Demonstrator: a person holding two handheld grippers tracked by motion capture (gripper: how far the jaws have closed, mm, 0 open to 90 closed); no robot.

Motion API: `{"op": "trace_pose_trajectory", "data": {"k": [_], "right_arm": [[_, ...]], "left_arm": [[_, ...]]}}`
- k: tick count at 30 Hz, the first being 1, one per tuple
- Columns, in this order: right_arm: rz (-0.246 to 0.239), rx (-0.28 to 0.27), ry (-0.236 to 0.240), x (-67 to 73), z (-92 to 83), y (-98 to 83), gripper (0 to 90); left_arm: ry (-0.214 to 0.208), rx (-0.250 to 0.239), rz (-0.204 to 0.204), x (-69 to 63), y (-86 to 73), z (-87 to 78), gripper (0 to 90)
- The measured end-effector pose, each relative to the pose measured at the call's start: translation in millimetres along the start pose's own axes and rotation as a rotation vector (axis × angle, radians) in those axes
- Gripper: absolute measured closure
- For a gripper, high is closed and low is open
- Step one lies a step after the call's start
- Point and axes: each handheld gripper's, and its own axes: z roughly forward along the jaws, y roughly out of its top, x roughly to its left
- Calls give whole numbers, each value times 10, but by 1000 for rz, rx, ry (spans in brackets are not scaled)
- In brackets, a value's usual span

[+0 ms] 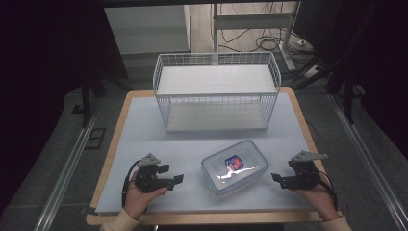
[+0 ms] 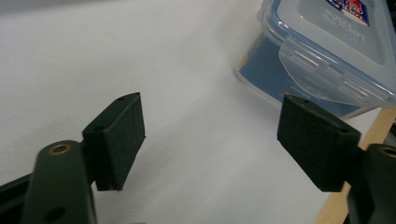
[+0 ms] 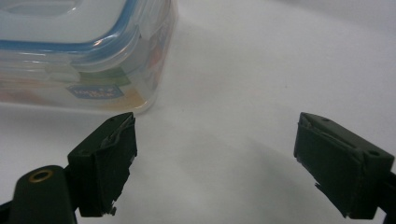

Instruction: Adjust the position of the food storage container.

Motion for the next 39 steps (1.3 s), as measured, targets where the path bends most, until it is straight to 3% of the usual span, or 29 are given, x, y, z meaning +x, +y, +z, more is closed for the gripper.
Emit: {"op": "trace_pose_trajectory", "data": {"k": [4,9,13,16,18,20,23,25,26,27,28,34,39], "right_arm": [[1,-2,-2,-5,-7,2,137],[2,0,0,0,1,-3,137],[-1,5,3,1,5,-4,137],[-36,6,7,43,-65,16,205],[-98,-9,21,128,-169,44,330],[-173,-22,51,240,-291,93,466],[-259,-32,131,426,-434,182,675],[-305,-23,177,545,-463,228,775],[-305,-23,177,545,-463,228,775],[-324,-14,206,596,-459,244,820],[-346,5,268,678,-418,263,896],[-406,73,376,891,-237,291,900],[-458,130,419,1105,-74,321,900]], "left_arm": [[-14,-11,40,-96,57,-43,364],[-24,19,76,-176,56,-11,470],[-28,33,72,-167,47,14,471],[-26,37,50,-108,41,18,454],[-25,34,45,-90,39,16,428],[-24,33,42,-83,40,16,399],[-20,35,43,-79,38,26,363],[-19,36,42,-78,37,28,346],[-20,37,43,-76,37,28,346],[-19,37,43,-75,36,28,340],[-20,36,40,-72,36,26,332],[-17,37,36,-65,35,32,319],[-16,44,38,-62,29,45,314]]}}
